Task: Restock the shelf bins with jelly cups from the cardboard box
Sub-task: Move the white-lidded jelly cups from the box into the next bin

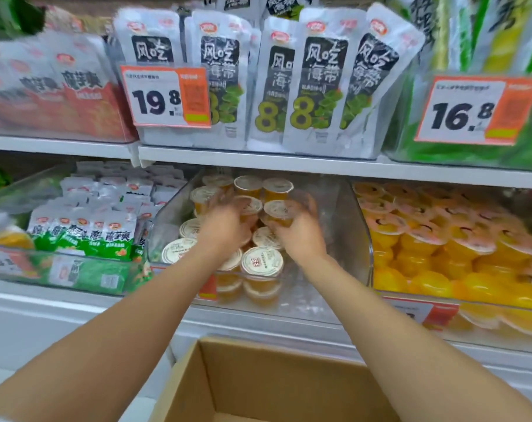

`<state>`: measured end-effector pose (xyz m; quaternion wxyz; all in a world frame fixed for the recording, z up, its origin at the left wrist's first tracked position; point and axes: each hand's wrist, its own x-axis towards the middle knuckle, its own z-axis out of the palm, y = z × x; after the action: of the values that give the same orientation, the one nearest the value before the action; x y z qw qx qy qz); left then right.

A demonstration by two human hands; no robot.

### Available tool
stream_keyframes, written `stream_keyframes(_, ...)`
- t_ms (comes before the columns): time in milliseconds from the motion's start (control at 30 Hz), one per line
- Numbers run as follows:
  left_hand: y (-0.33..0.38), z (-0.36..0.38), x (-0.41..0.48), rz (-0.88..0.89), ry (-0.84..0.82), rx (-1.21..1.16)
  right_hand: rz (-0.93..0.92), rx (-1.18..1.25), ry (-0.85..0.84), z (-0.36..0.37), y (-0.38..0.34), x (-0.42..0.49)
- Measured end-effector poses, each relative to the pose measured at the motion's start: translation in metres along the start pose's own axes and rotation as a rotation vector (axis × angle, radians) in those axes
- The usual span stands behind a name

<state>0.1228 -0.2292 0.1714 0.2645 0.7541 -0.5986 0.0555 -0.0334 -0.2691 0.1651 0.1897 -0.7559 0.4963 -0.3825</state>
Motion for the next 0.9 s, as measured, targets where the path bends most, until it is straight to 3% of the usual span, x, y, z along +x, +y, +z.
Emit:
stream_keyframes(67,-0.006,0.004,0.003,0.048,0.142,0.132,-0.023,-0.068,0.031,0.002,0.003,0.001)
stream_keyframes(133,-0.008,0.006,0.004,0.066,0.190,0.076,-0.069,-0.113,0.026,0.002,0.003,0.002)
stream_keyframes(333,-0.004,0.002,0.001,0.072,0.160,-0.117,-0.033,-0.084,-0.023,0.003,0.005,0.004)
stream_keyframes(467,-0.006,0.002,-0.003,0.079,0.005,-0.137,-0.031,-0.150,-0.144,0.005,0.008,0.004)
stream_keyframes(533,-0.004,-0.004,-0.006,0.053,-0.037,-0.072,-0.047,-0.154,-0.108,0.001,0.005,0.001)
stream_keyframes(633,0.004,-0.019,-0.017,0.061,0.075,0.103,-0.119,-0.128,0.002,-0.015,-0.005,-0.013)
stream_keyframes(767,0.025,-0.037,-0.059,0.028,0.161,-0.158,-0.294,-0.155,0.079,-0.035,-0.012,-0.051)
stream_keyframes(900,0.039,-0.040,-0.119,0.007,0.115,-0.283,-0.315,-0.088,0.075,-0.042,-0.014,-0.107)
